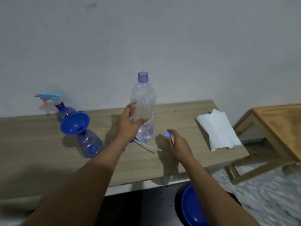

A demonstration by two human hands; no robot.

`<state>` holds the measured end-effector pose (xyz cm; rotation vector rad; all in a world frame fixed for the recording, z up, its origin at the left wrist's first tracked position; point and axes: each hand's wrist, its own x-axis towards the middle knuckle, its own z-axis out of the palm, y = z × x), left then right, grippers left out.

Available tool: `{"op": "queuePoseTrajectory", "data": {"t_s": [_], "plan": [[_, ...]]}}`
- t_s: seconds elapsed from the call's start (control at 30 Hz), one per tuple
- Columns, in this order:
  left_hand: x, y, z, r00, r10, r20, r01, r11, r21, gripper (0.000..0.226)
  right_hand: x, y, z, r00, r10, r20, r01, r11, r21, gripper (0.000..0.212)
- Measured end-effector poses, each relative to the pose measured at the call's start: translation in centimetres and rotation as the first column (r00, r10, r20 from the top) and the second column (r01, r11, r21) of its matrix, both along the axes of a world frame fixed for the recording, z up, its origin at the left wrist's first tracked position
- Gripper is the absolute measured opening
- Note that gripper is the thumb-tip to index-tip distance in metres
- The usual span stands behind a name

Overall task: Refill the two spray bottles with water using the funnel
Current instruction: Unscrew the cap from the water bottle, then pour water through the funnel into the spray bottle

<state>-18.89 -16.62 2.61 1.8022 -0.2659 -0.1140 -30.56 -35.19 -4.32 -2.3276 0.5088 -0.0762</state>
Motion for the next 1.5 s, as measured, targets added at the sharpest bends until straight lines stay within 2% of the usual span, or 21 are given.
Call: {"op": "queuePoseTrajectory", "data": {"t_s": [0.13, 0.33, 0.47, 0.57, 0.63, 0.73, 0.8, 0.9, 1.0, 1.07, 1.13, 1.17, 1.23, 1.3, 1.4, 1.5], "plan": [[-0.4, -0.1, 0.1, 1.0, 0.009, 0.009, -0.009, 1.0, -0.001, 0.074, -1.6, 0.5, -3.0, 0.996, 0.059, -0.063, -0.06, 0.998, -0.014, 0.042], [-0.9, -0.4, 0.3, 0.999, 0.03, 0.011, -0.03, 1.0, 0.001, 0.071, -2.5, 0.2, -4.8, 0.98, 0.15, -0.135, -0.172, 0.969, -0.175, 0.047], [-0.9, -0.3, 0.2, 1.0, 0.026, -0.004, -0.026, 1.0, 0.003, 0.073, -2.8, -0.3, -4.1, 0.972, 0.186, -0.145, -0.205, 0.97, -0.127, 0.05], [-1.0, -0.5, 0.1, 0.999, 0.046, -0.024, -0.046, 0.999, 0.015, 0.073, -2.5, -1.4, -2.3, 0.973, 0.164, -0.162, -0.186, 0.974, -0.129, 0.061], [-1.1, -0.5, -0.1, 0.999, 0.048, -0.022, -0.047, 0.999, 0.023, 0.072, -1.8, -1.6, -0.1, 0.99, 0.126, -0.069, -0.134, 0.983, -0.125, 0.064], [-1.4, -0.4, 0.3, 0.998, 0.045, -0.035, -0.043, 0.997, 0.064, 0.073, 0.2, -0.7, 4.7, 0.981, 0.093, 0.173, -0.076, 0.992, -0.102, 0.059], [-2.0, -0.1, 0.7, 0.994, 0.105, -0.021, -0.102, 0.988, 0.114, 0.073, 1.8, 0.7, 8.2, 0.95, 0.091, 0.298, -0.087, 0.996, -0.025, 0.068], [-3.3, 1.1, 1.3, 0.966, 0.249, 0.077, -0.258, 0.953, 0.156, 0.063, 4.0, 3.0, 12.0, 0.904, 0.107, 0.413, -0.174, 0.976, 0.13, 0.092], [-4.9, 3.4, 2.3, 0.911, 0.339, 0.237, -0.374, 0.919, 0.126, 0.038, 5.7, 4.7, 13.2, 0.887, 0.148, 0.437, -0.236, 0.96, 0.152, 0.107], [-5.6, 5.3, 3.2, 0.808, 0.406, 0.427, -0.506, 0.85, 0.15, 0.029, 6.8, 5.5, 12.9, 0.885, 0.156, 0.439, -0.233, 0.964, 0.128, 0.11], [-5.9, 7.3, 3.6, 0.68, 0.428, 0.596, -0.627, 0.76, 0.169, 0.035, 7.4, 6.0, 12.0, 0.882, 0.116, 0.456, -0.198, 0.971, 0.136, 0.105], [-5.8, 8.2, 3.7, 0.638, 0.445, 0.629, -0.67, 0.722, 0.169, 0.042, 7.7, 6.2, 11.5, 0.878, 0.09, 0.47, -0.178, 0.973, 0.148, 0.102], [-5.5, 9.7, 3.7, 0.611, 0.512, 0.603, -0.727, 0.664, 0.173, 0.061, 8.2, 6.4, 10.8, 0.87, 0.059, 0.49, -0.159, 0.973, 0.164, 0.097], [-5.0, 11.0, 3.5, 0.633, 0.576, 0.517, -0.743, 0.639, 0.199, 0.082, 8.6, 6.8, 10.7, 0.86, 0.067, 0.505, -0.185, 0.965, 0.187, 0.092], [-3.9, 13.1, 2.8, 0.727, 0.595, 0.341, -0.68, 0.692, 0.243, 0.108, 9.2, 7.3, 11.7, 0.846, 0.117, 0.52, -0.231, 0.96, 0.16, 0.089], [-2.7, 14.7, 2.1, 0.819, 0.549, 0.167, -0.574, 0.789, 0.218, 0.114, 9.9, 7.8, 13.9, 0.824, 0.214, 0.525, -0.284, 0.957, 0.056, 0.089]]}}
